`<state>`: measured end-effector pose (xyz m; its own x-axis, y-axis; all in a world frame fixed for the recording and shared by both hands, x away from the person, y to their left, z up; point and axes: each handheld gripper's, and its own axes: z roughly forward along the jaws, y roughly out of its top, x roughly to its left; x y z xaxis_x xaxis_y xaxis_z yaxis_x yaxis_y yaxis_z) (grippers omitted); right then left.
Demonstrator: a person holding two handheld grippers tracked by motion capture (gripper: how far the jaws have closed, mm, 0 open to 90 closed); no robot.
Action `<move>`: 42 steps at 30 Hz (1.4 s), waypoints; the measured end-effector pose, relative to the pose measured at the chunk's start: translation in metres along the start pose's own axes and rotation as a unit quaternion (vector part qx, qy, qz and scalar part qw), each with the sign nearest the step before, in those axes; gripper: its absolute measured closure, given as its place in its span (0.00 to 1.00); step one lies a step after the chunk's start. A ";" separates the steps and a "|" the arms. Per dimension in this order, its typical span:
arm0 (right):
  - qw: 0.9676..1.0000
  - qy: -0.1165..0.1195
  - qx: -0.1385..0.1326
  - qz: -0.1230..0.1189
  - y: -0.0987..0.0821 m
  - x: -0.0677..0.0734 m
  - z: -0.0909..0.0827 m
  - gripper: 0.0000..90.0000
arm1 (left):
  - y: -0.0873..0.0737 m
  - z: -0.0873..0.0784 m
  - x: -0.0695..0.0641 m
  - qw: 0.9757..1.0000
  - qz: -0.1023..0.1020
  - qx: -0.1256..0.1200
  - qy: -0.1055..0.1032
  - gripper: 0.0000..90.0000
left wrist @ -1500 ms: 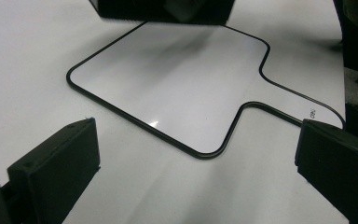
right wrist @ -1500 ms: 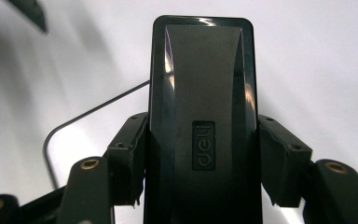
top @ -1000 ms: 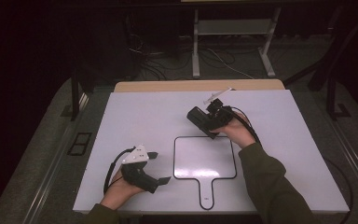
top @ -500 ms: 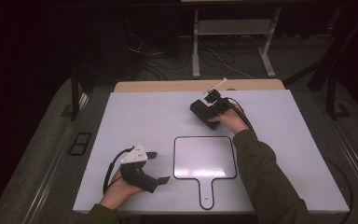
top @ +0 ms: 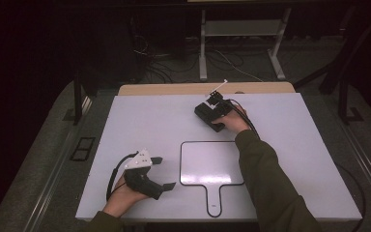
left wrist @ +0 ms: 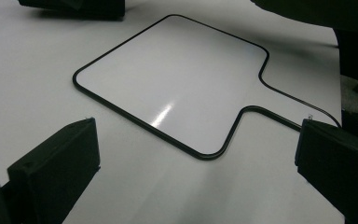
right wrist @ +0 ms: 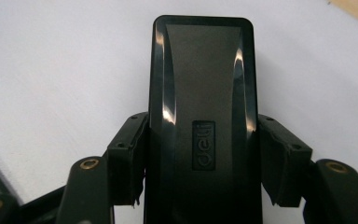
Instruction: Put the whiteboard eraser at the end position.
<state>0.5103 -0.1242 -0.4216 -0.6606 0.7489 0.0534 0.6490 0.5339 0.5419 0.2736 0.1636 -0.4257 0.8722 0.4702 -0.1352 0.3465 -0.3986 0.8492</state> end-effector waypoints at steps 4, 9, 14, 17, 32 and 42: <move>1.000 -0.006 0.011 -0.008 -0.002 -0.001 0.006 0.43 | -0.001 0.000 0.000 1.000 0.000 -0.001 0.000 0.00; 1.000 -0.010 0.016 -0.011 -0.004 -0.001 0.008 0.43 | -0.001 0.000 0.000 1.000 -0.001 -0.001 0.001 0.00; 1.000 -0.015 0.001 -0.017 -0.005 0.001 0.006 0.42 | -0.001 0.000 0.000 1.000 -0.001 0.000 0.001 0.00; 1.000 -0.008 -0.022 -0.006 -0.007 0.000 -0.001 0.40 | -0.001 0.000 0.001 1.000 -0.003 0.000 0.001 0.00; 0.996 0.025 -0.081 0.012 -0.023 -0.004 -0.039 0.30 | 0.000 0.004 0.008 1.000 -0.007 0.000 0.011 0.00; 0.991 0.063 -0.120 0.022 -0.043 0.002 -0.068 0.29 | -0.003 0.006 0.012 1.000 -0.005 0.003 0.019 0.00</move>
<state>0.4555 -0.1726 -0.3881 -0.6856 0.7059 0.1780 0.5800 0.3819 0.7196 0.2854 0.1654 -0.4329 0.8554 0.5030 -0.1238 0.3571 -0.3994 0.8444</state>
